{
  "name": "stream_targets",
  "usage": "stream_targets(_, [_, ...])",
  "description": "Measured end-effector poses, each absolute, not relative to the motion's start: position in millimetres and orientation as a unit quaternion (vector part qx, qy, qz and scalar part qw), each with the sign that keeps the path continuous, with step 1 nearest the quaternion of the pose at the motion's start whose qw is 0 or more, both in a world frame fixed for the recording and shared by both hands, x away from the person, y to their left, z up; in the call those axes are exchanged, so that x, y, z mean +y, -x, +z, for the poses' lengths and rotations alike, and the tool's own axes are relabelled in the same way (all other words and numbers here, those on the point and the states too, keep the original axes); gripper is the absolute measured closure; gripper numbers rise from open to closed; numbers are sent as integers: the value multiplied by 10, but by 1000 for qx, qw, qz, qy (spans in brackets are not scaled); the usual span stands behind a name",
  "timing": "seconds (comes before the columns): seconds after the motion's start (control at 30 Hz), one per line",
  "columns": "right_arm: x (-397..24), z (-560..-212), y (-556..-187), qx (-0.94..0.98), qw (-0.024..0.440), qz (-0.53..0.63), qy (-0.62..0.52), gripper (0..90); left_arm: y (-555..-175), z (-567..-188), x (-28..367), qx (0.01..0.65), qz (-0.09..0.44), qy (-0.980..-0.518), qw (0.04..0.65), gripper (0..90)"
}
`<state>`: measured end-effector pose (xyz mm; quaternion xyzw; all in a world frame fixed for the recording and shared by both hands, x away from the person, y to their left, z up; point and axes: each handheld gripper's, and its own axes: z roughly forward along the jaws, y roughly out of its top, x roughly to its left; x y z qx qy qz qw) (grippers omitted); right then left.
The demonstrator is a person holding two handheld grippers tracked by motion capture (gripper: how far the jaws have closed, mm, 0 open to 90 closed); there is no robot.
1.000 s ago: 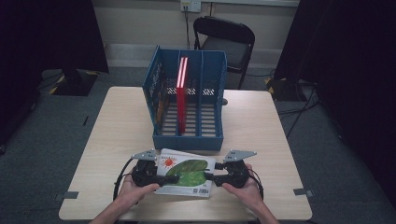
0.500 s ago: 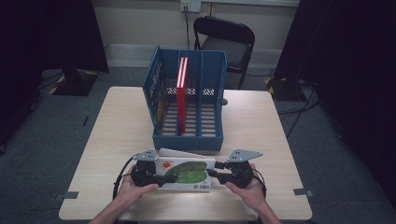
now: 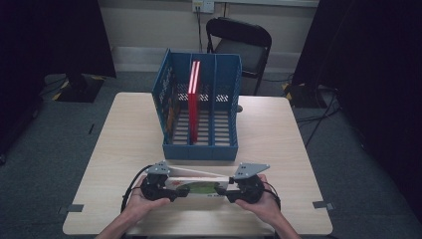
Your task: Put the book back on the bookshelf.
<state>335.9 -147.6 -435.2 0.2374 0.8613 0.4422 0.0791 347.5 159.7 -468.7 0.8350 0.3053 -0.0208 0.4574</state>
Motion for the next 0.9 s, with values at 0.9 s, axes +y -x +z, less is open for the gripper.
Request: stream_targets(0.9, [-1466, -4379, -3335, 856, 96, 450, -236, 597, -3468, -4493, 1986, 348, 9, -817, 459, 356])
